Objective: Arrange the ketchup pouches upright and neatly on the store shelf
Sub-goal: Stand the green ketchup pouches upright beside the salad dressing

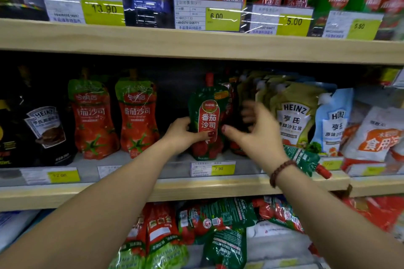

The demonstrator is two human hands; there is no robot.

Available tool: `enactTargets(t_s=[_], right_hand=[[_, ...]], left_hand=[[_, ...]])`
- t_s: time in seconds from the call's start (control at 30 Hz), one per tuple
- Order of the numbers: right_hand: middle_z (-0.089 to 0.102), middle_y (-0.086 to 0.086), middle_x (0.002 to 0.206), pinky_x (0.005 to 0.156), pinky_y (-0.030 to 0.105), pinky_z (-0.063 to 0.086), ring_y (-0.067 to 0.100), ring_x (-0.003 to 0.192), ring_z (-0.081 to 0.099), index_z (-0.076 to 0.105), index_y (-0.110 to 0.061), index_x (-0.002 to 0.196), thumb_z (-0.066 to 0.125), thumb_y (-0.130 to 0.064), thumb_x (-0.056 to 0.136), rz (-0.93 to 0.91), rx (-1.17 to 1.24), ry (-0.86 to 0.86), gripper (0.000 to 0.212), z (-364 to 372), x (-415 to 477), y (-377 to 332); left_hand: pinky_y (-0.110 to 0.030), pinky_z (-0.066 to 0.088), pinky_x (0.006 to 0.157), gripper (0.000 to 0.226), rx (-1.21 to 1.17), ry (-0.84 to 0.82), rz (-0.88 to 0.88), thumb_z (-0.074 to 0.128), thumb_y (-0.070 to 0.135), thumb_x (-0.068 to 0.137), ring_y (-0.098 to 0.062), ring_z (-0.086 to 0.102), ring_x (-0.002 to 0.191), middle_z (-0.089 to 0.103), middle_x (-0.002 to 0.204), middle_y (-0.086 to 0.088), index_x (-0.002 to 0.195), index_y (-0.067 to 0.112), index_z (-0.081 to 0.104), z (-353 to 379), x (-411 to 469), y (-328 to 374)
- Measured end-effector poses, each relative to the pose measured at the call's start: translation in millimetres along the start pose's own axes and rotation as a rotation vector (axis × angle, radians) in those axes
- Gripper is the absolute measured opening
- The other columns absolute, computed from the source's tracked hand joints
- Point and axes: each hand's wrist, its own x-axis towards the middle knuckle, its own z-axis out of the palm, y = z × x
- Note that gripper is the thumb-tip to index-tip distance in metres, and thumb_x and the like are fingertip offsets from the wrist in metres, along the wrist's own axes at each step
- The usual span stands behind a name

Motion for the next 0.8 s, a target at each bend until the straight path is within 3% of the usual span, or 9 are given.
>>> enactTargets(t_s=[0.1, 0.17, 0.27, 0.43, 0.63, 0.8], right_hand=[[0.056, -0.008, 0.088, 0.072, 0.027, 0.047, 0.008, 0.083, 0.053, 0.056, -0.024, 0.091, 0.061, -0.061, 0.068, -0.108, -0.206, -0.113, 0.045, 17, -30, 24], [0.055, -0.007, 0.076, 0.07, 0.03, 0.042, 0.014, 0.078, 0.05, 0.058, -0.021, 0.076, 0.053, -0.063, 0.075, -0.26, -0.39, -0.134, 0.042, 23, -39, 37], [0.051, -0.007, 0.063, 0.067, 0.029, 0.034, 0.015, 0.068, 0.047, 0.054, -0.02, 0.062, 0.054, -0.059, 0.079, -0.382, -0.478, -0.046, 0.042, 30, -45, 49], [0.044, -0.01, 0.057, 0.06, 0.024, 0.021, 0.009, 0.058, 0.04, 0.048, -0.022, 0.058, 0.052, -0.057, 0.081, -0.402, -0.444, 0.056, 0.042, 37, -49, 55], [0.051, -0.008, 0.06, 0.061, 0.024, 0.031, 0.011, 0.06, 0.047, 0.056, -0.021, 0.064, 0.05, -0.058, 0.084, -0.454, -0.423, 0.099, 0.043, 41, -50, 60], [0.052, -0.007, 0.061, 0.063, 0.024, 0.03, 0.012, 0.061, 0.048, 0.057, -0.02, 0.065, 0.054, -0.056, 0.083, -0.471, -0.418, 0.116, 0.041, 42, -51, 62]], left_hand=[[-0.029, 0.05, 0.086, 0.036, -0.042, -0.027, -0.029, 0.078, 0.022, 0.071, -0.016, 0.062, 0.101, 0.067, 0.103, 0.002, 0.103, 0.023, 0.063, -1, 3, -4], [-0.02, 0.046, 0.076, 0.039, -0.044, -0.084, -0.042, 0.082, 0.02, 0.066, -0.008, 0.061, 0.096, 0.066, 0.097, 0.01, 0.097, 0.03, 0.06, -4, 5, -5], [-0.021, 0.045, 0.079, 0.051, 0.036, -0.122, -0.068, 0.085, 0.016, 0.059, 0.001, 0.057, 0.089, 0.063, 0.094, 0.015, 0.1, 0.031, 0.058, -9, 6, -12], [-0.025, 0.044, 0.084, 0.055, 0.089, -0.087, -0.09, 0.084, 0.01, 0.061, -0.01, 0.057, 0.093, 0.063, 0.102, 0.004, 0.111, 0.017, 0.061, -6, 20, -11], [-0.022, 0.039, 0.082, 0.062, 0.084, -0.05, -0.122, 0.083, 0.01, 0.063, -0.005, 0.051, 0.086, 0.062, 0.114, -0.002, 0.12, 0.011, 0.057, -1, 38, -13], [-0.026, 0.041, 0.089, 0.067, 0.047, -0.041, -0.145, 0.083, 0.011, 0.064, -0.013, 0.052, 0.101, 0.058, 0.127, -0.009, 0.125, 0.013, 0.054, 0, 41, -20]])
